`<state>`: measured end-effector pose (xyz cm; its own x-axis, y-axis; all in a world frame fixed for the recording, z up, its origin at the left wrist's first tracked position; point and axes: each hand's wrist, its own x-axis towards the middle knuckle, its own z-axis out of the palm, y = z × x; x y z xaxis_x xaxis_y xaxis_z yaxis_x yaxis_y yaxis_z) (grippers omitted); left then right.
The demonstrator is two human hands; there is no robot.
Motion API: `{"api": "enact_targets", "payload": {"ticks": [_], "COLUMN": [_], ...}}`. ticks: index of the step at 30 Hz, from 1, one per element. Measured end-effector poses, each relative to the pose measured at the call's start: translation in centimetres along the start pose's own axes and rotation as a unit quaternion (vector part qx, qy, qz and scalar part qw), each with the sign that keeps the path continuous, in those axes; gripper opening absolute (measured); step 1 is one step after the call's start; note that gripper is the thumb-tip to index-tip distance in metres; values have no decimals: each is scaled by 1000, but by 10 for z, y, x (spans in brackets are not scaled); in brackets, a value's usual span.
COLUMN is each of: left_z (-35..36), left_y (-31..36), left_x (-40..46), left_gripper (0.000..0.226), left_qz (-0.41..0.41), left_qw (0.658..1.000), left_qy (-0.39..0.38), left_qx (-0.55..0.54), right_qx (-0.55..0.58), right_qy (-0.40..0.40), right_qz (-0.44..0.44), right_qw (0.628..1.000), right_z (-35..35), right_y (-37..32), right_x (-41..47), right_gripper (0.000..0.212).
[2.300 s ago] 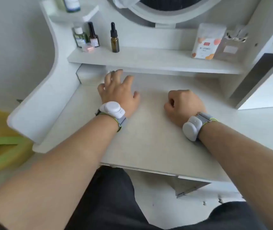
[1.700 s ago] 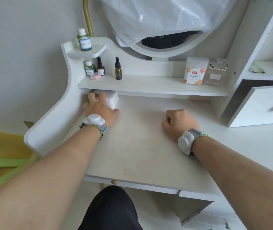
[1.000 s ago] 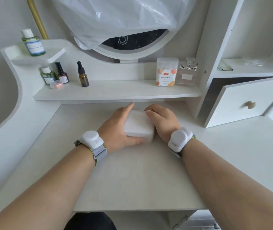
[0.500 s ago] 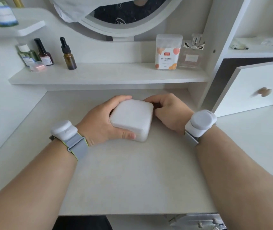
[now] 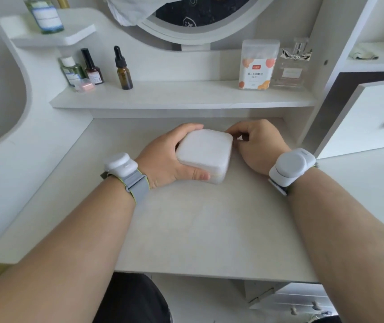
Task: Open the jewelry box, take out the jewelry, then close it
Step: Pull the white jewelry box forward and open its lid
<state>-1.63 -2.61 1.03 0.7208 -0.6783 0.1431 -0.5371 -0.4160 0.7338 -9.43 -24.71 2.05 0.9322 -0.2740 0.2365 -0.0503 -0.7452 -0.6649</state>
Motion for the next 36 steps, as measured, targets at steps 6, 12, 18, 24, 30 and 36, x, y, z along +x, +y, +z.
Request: {"api": "enact_targets", "payload": {"ticks": [6, 12, 18, 24, 30, 36], "left_z": [8, 13, 16, 21, 24, 19], "left_y": [2, 0, 3, 8, 12, 11], "left_x": [4, 10, 10, 10, 10, 10], "left_gripper": [106, 88, 83, 85, 78, 79], "left_qz": [-30, -72, -88, -90, -99, -105], "left_qw": [994, 979, 967, 960, 964, 975], "left_qy": [81, 134, 149, 167, 163, 129], "left_qx": [69, 138, 186, 204, 185, 148], "right_qx": [-1, -31, -33, -34, -32, 40], "right_qy": [15, 1, -6, 14, 4, -18], "right_qz": [-32, -81, -95, -128, -167, -122], "right_qw": [999, 996, 995, 991, 985, 992], "right_z": [3, 9, 8, 15, 32, 31], "right_y": [1, -6, -6, -14, -32, -30], "right_x": [-2, -8, -9, -14, -22, -21], "right_gripper": [42, 45, 46, 49, 49, 53]}}
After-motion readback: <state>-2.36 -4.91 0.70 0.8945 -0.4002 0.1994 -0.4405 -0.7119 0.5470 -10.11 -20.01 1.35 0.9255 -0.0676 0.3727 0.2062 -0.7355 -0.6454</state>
